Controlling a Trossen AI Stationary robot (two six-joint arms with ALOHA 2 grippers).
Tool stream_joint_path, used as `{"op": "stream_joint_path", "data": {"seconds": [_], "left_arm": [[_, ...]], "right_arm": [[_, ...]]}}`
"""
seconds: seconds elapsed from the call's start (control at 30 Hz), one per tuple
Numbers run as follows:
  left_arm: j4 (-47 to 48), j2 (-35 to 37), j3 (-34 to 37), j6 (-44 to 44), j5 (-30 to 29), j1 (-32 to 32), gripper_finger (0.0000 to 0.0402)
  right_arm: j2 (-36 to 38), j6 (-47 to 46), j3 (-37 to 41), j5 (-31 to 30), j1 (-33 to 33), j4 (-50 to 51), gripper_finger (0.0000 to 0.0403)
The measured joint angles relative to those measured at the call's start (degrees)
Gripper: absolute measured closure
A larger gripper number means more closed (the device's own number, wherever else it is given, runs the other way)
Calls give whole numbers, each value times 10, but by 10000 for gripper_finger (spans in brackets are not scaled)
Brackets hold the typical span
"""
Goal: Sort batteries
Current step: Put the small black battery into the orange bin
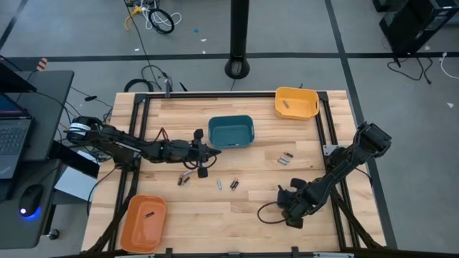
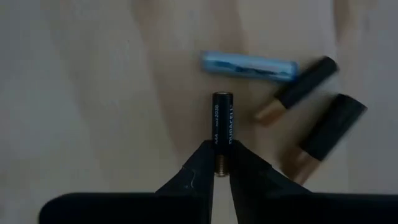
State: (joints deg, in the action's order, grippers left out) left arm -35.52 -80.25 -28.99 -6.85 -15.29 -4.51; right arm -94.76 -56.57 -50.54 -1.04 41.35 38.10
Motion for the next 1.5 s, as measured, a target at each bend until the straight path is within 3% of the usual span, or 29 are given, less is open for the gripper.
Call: {"op": "stream_joint_path", "data": {"seconds": [0.53, 0.77, 0.93, 1.17, 1.3, 1.5], "left_arm": [[-58, 0, 1, -1, 87, 0, 396], [-74, 0, 1, -2, 98, 0, 396], [-81, 0, 1, -2, 100, 0, 396], [-114, 0, 1, -4, 141, -1, 392], [-141, 0, 1, -4, 173, -1, 369], [-171, 0, 1, -4, 175, -1, 319]], "right_arm": [[7, 32, -7, -6, -12, 13, 360], [21, 54, -18, -9, -20, 18, 360], [33, 109, -53, -47, -37, 33, 360], [51, 230, -100, -153, -103, 37, 360], [52, 306, -119, -196, -145, 6, 360], [52, 418, -140, -235, -181, -96, 360]]}}
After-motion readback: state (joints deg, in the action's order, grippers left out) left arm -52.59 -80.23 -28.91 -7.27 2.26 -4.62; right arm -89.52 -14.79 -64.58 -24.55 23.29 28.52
